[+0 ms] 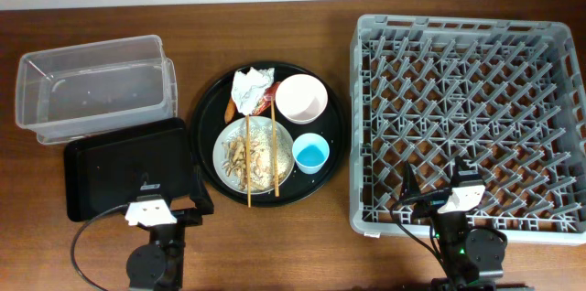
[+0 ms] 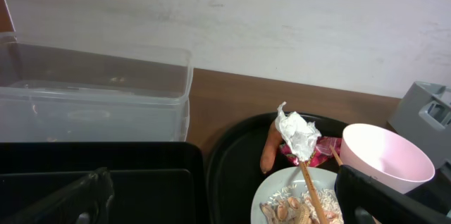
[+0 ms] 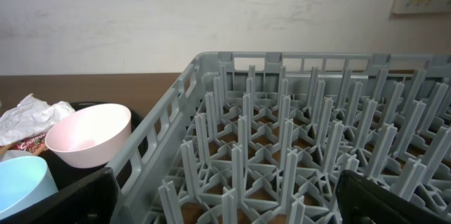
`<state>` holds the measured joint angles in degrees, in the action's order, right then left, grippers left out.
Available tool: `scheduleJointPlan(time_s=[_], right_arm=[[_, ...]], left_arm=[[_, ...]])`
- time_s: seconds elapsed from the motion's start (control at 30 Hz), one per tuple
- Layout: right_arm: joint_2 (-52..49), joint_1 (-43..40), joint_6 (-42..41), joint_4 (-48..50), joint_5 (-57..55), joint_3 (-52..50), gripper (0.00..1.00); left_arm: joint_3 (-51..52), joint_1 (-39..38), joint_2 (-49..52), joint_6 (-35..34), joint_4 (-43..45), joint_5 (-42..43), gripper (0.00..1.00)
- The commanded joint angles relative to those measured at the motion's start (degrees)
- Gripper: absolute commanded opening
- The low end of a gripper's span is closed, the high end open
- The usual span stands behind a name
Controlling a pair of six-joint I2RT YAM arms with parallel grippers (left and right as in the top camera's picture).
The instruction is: Sort waste into correct bins and load items into the dishwasher rack
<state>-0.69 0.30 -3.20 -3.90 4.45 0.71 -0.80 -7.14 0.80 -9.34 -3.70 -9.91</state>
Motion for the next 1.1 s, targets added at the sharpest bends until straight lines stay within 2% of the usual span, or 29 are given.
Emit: scheduleJointPlan(time_s=[0.0,0.67,0.77,0.83,0.9,0.97,1.0,1.07], right_arm=[[0.33,-0.31,-0.22,-0.13,0.48,-0.39,0.98],[0.33,-0.31,-0.22,-0.15,0.52,-0.39,0.98],[0.33,-0.31,-0.24,-0.11,1.05,-0.39,0.98],[0.33,-0.31,-0.24,1.03,7.78,0.31,0.98],[0.33,-0.31,-0.55,1.29,12.09,4.26,0.98],[0.13,-0.33,-1.75,-0.81,13.09,10.95,0.98],[-0.5,-0.31,-1.75,-2.97,13.09,14.23,0.98],[-6.1,-0.33,-1.73,-14.91,12.98,25.55,0.98]], left_arm=[[0.28,0.17,-0.44,0.9,0.04,-0.42,1.0],[0.28,0.17,-0.44,0.9,0.04,-0.35,1.0],[0.28,0.17,-0.44,0.9,0.09,2.86,1.0],[0.22,0.17,-0.46,0.9,3.32,6.54,1.0],[-2.64,0.17,-0.44,0.9,8.09,9.27,1.0],[-8.72,0.17,1.14,0.9,7.08,8.72,1.0],[-11.69,0.17,2.6,0.92,5.07,8.7,1.0],[-22.64,0.17,10.43,0.98,-4.0,8.48,1.0]])
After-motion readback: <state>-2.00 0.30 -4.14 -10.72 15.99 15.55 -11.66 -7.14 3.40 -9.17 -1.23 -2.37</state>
